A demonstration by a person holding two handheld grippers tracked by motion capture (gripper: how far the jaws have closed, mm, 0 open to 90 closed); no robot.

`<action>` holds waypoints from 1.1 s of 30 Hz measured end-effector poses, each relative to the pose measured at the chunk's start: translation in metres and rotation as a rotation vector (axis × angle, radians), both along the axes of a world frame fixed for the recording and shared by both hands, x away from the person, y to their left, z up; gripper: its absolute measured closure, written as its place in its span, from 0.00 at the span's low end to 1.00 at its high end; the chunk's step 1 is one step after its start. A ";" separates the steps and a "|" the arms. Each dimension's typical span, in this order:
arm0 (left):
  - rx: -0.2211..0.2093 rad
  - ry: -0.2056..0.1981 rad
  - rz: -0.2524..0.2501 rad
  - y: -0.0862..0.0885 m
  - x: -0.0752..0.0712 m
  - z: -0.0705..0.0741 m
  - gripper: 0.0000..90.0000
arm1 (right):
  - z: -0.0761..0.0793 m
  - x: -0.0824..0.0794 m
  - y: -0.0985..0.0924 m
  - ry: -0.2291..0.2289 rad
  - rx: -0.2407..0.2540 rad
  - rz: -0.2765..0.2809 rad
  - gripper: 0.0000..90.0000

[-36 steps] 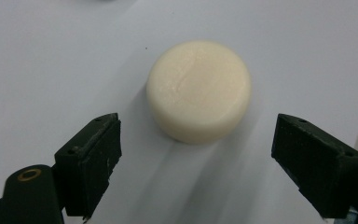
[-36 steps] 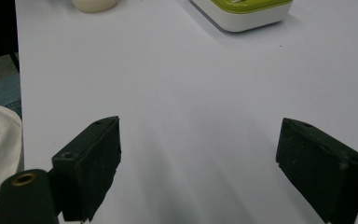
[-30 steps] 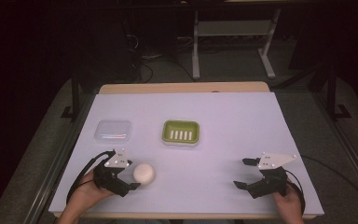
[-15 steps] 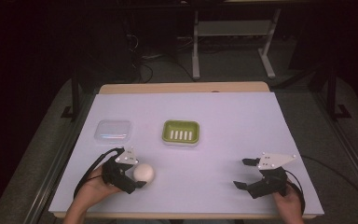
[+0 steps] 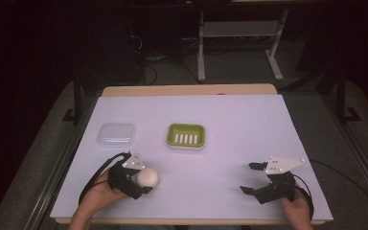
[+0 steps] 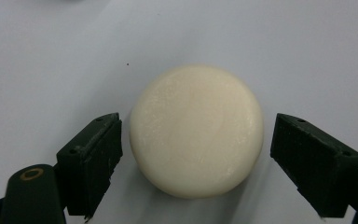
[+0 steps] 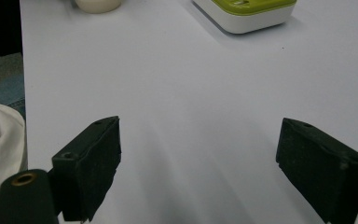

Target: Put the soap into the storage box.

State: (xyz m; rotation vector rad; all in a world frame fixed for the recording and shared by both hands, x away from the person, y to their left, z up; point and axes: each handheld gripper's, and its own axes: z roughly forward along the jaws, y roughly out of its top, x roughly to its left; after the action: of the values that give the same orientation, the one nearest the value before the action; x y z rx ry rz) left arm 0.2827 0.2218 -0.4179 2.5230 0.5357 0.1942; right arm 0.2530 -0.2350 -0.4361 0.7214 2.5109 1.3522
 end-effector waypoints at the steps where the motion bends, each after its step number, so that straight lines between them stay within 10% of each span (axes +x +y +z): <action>1: -0.005 0.005 0.007 -0.001 -0.001 -0.001 0.18 | 0.000 0.000 0.000 0.002 0.000 0.001 0.15; 33: 0.052 0.022 0.000 -0.012 0.004 -0.012 0.23 | -0.001 0.000 0.002 0.001 -0.005 0.014 0.15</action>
State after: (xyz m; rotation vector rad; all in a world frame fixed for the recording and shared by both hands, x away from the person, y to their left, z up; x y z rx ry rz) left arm 0.2866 0.2102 -0.4298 2.5781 0.5459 0.1832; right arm 0.2530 -0.2327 -0.4368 0.7051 2.5243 1.3501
